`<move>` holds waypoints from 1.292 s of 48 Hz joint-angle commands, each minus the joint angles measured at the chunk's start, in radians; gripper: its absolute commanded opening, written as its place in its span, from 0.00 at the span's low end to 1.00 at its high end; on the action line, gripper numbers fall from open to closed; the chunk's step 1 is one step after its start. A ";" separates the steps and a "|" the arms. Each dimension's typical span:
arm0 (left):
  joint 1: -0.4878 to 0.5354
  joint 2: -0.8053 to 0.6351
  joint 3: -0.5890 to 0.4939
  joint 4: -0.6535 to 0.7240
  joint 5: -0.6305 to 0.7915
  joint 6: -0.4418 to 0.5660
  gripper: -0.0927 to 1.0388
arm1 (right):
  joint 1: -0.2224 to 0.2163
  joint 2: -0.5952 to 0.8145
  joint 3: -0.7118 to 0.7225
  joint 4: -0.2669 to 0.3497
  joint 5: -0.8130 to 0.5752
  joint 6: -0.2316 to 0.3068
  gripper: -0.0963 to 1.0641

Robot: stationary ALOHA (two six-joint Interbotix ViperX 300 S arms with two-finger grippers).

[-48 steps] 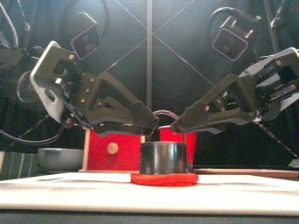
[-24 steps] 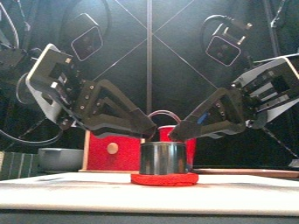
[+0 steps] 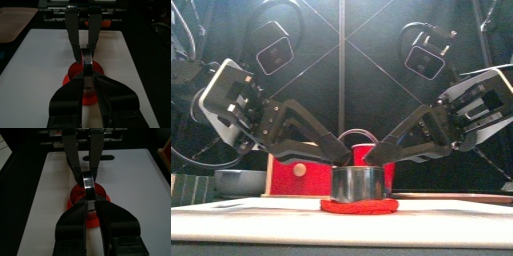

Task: Get the cutter from the drawer then cut the dough then place the extra dough in the bowl
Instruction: Cut the dough

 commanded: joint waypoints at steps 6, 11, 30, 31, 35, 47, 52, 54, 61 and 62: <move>-0.011 0.052 0.003 -0.029 0.057 -0.025 0.59 | 0.017 0.064 0.011 0.074 0.026 0.005 0.48; -0.011 0.055 0.002 -0.028 0.069 -0.025 0.59 | 0.034 0.080 0.017 0.104 0.044 0.006 0.48; -0.011 0.077 0.008 -0.028 0.173 -0.025 0.59 | 0.072 0.098 0.012 0.178 0.152 0.005 0.48; -0.011 0.075 0.009 -0.028 0.176 -0.025 0.59 | 0.072 0.098 0.011 0.178 0.156 0.005 0.48; -0.011 0.075 0.009 -0.028 0.176 -0.025 0.59 | 0.071 0.098 0.008 0.178 0.163 0.003 0.48; -0.011 0.086 0.015 -0.091 0.215 -0.025 0.59 | 0.067 0.086 -0.018 0.160 0.169 -0.011 0.48; -0.009 0.087 0.018 -0.100 0.241 -0.025 0.59 | 0.066 0.081 -0.034 0.140 0.189 -0.011 0.48; -0.009 0.087 0.018 -0.100 0.249 -0.025 0.59 | 0.066 0.081 -0.038 0.135 0.195 -0.011 0.48; -0.011 0.094 0.018 -0.100 0.285 -0.025 0.59 | 0.064 0.078 -0.046 0.130 0.198 -0.011 0.48; -0.009 0.095 0.018 -0.101 0.291 -0.025 0.59 | 0.064 0.078 -0.046 0.129 0.198 -0.012 0.48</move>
